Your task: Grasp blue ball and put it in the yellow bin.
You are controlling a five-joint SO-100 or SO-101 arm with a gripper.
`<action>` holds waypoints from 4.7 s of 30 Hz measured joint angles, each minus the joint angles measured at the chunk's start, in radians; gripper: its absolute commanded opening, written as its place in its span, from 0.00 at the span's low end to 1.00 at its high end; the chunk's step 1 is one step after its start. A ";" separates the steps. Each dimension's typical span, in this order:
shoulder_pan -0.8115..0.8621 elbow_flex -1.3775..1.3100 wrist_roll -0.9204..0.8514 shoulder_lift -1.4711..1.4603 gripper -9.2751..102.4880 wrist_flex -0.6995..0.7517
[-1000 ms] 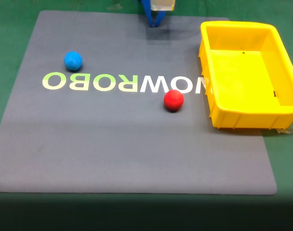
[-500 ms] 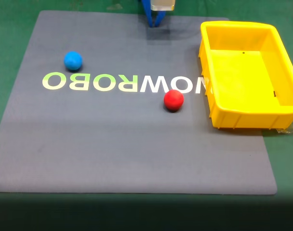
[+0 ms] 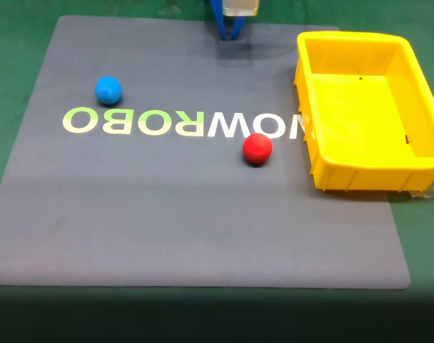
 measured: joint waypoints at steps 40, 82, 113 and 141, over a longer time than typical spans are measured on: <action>0.577 -1.002 -0.261 -1.436 0.35 -0.557; 0.558 -1.585 -0.235 -2.126 0.31 -0.561; 0.379 -1.594 -0.170 -1.779 0.08 -0.546; -0.460 -1.594 -0.044 -1.597 0.08 -0.505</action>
